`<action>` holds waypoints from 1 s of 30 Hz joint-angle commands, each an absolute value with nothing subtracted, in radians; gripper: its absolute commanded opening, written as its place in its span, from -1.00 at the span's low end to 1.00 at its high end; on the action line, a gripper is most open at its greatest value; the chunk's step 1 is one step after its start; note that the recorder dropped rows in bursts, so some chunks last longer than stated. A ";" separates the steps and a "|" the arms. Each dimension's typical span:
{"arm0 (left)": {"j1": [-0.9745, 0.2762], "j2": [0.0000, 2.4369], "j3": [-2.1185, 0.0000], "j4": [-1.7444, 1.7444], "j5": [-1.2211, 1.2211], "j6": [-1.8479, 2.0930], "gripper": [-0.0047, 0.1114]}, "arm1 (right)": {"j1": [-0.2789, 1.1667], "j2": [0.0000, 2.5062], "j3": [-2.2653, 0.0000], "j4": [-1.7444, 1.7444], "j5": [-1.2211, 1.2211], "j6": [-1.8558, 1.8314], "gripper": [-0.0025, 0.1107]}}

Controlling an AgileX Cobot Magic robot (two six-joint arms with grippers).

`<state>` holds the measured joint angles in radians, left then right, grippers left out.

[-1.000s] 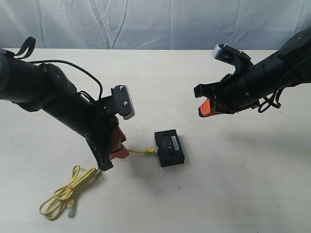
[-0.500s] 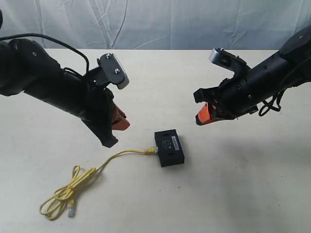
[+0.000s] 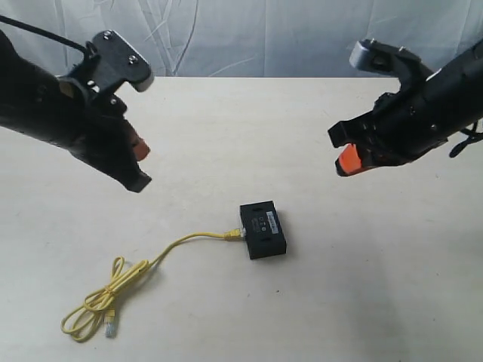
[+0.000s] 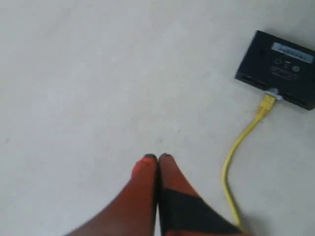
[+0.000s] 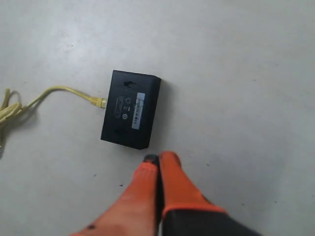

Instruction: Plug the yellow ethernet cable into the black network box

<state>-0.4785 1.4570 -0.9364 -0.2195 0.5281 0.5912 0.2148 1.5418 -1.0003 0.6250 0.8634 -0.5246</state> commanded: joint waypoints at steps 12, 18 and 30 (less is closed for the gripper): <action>-0.371 1.125 -0.942 0.199 0.636 -0.128 -0.92 | 0.211 0.969 -0.760 0.419 0.642 -0.384 -0.97; -0.223 0.961 -0.842 -0.053 0.562 0.114 -0.92 | 0.211 0.675 -0.653 0.385 0.572 -0.384 -0.97; -0.213 0.803 -0.602 -0.504 0.340 0.572 -0.92 | 0.211 0.355 -0.519 0.365 0.512 -0.390 -0.97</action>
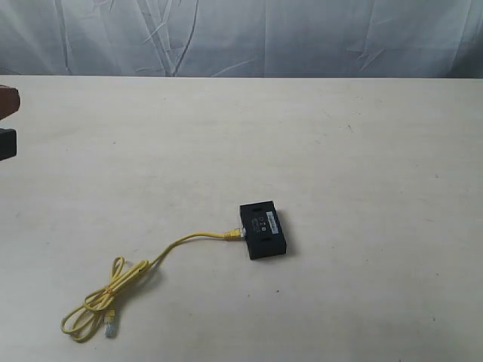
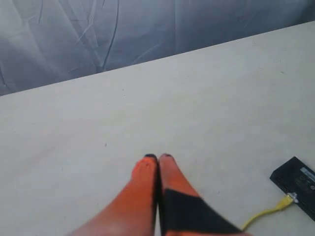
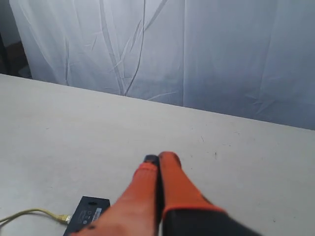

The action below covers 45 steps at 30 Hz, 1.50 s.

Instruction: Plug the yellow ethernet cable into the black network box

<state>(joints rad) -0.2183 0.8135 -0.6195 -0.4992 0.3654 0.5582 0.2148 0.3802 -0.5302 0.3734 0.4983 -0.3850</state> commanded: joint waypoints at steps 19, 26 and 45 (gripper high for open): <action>-0.213 0.803 -0.600 -0.497 0.343 0.572 -0.92 | 0.243 0.335 -0.511 0.371 0.530 -0.390 -0.97; -0.213 0.803 -0.600 -0.497 0.339 0.572 -0.92 | 0.081 0.225 -0.511 0.375 0.527 -0.390 -0.97; -0.213 0.803 -0.600 -0.497 0.339 0.572 -0.92 | 0.081 0.120 -0.391 0.011 0.466 0.056 -0.97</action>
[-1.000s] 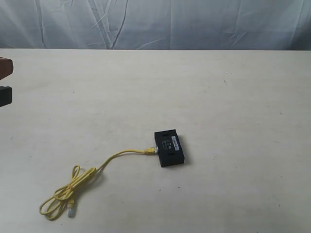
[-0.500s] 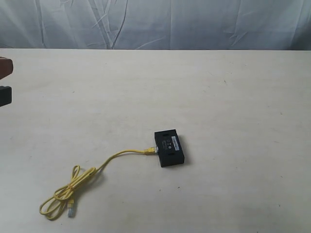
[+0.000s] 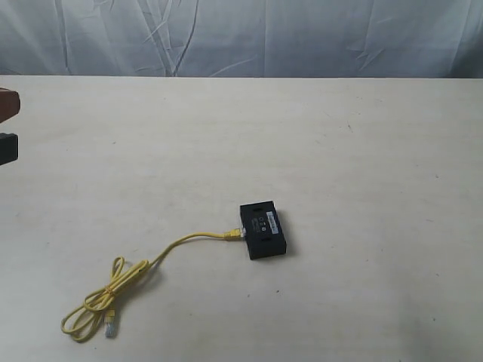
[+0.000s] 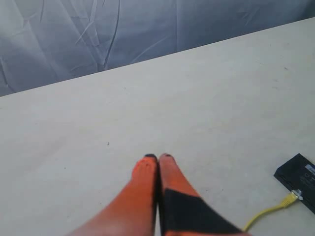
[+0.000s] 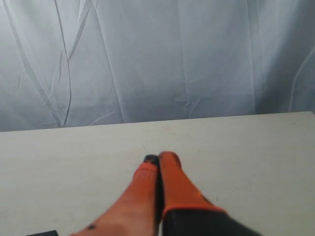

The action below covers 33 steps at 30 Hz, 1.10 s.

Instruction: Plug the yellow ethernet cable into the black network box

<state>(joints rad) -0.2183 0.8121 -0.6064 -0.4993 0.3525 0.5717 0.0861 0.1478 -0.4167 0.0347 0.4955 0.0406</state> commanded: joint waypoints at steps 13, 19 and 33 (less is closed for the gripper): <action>-0.213 0.803 -0.600 -0.497 0.339 0.572 -0.92 | 0.081 0.062 -0.369 0.000 0.460 0.000 -0.97; -0.213 0.803 -0.600 -0.497 0.339 0.572 -0.92 | 0.100 0.061 -0.356 0.000 0.456 0.000 -0.97; -0.213 0.803 -0.600 -0.494 0.339 0.572 -0.92 | 0.120 0.000 -0.119 0.031 0.432 0.000 -0.97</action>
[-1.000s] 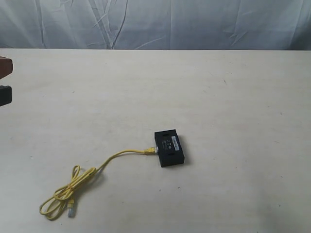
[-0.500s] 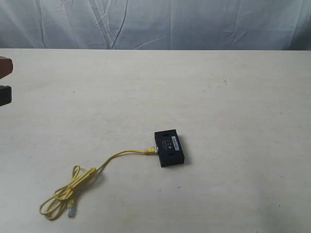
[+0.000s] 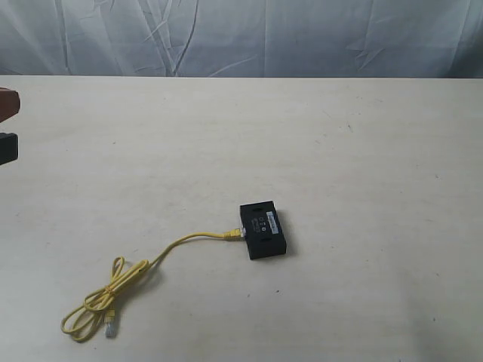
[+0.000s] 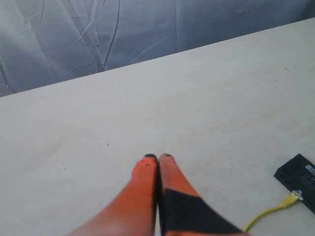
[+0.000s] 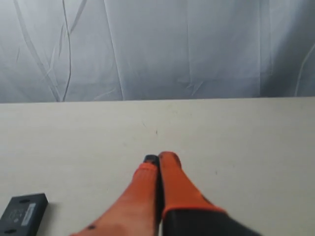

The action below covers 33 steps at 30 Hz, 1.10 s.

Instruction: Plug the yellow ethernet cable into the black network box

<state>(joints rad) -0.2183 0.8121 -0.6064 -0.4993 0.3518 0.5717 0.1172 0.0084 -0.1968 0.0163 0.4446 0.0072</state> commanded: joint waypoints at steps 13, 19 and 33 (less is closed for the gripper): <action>-0.213 0.803 -0.600 -0.494 0.339 0.572 -0.92 | 0.163 0.000 0.000 0.065 0.364 0.000 -0.97; -0.213 0.803 -0.600 -0.494 0.339 0.572 -0.92 | 0.163 0.000 0.000 0.065 0.364 0.000 -0.97; -0.213 0.803 -0.600 -0.494 0.339 0.572 -0.92 | 0.093 0.000 0.000 0.065 0.366 0.000 -0.97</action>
<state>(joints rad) -0.2183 0.8121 -0.6064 -0.4946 0.3501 0.5717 0.1009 0.0065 -0.0051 0.0605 0.3780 0.0072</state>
